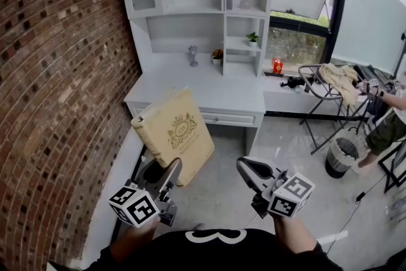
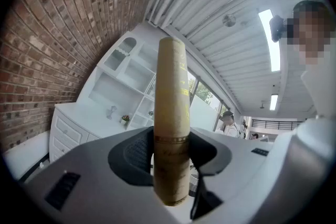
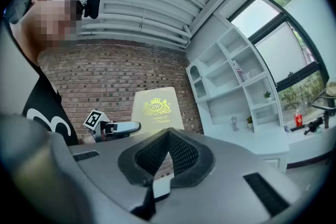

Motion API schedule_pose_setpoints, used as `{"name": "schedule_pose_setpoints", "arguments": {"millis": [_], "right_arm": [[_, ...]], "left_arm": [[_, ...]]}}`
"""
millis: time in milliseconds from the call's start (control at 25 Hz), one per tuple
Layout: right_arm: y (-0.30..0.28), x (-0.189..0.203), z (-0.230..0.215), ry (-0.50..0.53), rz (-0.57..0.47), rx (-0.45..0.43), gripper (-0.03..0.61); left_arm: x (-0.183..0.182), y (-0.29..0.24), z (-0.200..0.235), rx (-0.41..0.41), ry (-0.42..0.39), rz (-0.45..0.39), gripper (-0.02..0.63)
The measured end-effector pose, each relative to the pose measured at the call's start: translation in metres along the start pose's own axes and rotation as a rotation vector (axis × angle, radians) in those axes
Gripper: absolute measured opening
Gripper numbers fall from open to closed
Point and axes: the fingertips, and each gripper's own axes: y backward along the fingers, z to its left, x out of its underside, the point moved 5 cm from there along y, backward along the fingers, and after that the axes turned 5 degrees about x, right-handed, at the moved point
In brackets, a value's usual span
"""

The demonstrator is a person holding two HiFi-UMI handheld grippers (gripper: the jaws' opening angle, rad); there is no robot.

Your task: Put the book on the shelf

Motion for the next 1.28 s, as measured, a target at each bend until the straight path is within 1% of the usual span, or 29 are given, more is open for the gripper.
{"name": "schedule_pose_setpoints", "arguments": {"millis": [120,320,400,600,720,880,1040,1280], "right_arm": [[0.003,-0.004,0.006,0.005,0.000,0.002,0.009],[0.008,-0.003,0.002,-0.014,-0.006,0.057,0.009],[0.008,0.001,-0.001,-0.024,-0.010,0.065,0.011],[0.005,0.015,-0.006,-0.022,-0.003,0.076,0.009],[-0.006,0.016,-0.015,-0.026,0.003,0.088,0.009],[-0.037,0.014,-0.025,-0.032,0.022,0.080,0.009],[-0.075,0.011,-0.041,-0.031,0.033,0.089,0.009],[-0.139,0.001,-0.071,-0.059,-0.007,0.093,0.009]], "left_arm": [[-0.004,0.002,-0.005,0.006,0.012,-0.004,0.179],[-0.004,0.003,-0.008,0.016,0.026,-0.004,0.179],[-0.003,0.003,-0.006,0.023,0.024,-0.010,0.179],[0.003,-0.002,0.005,0.043,0.024,-0.019,0.179],[0.002,-0.012,0.016,0.055,0.035,-0.023,0.179],[-0.010,-0.028,0.040,0.073,0.032,-0.025,0.179],[-0.020,-0.046,0.075,0.071,0.034,-0.025,0.179],[-0.042,-0.075,0.139,0.078,0.060,-0.028,0.179]]}}
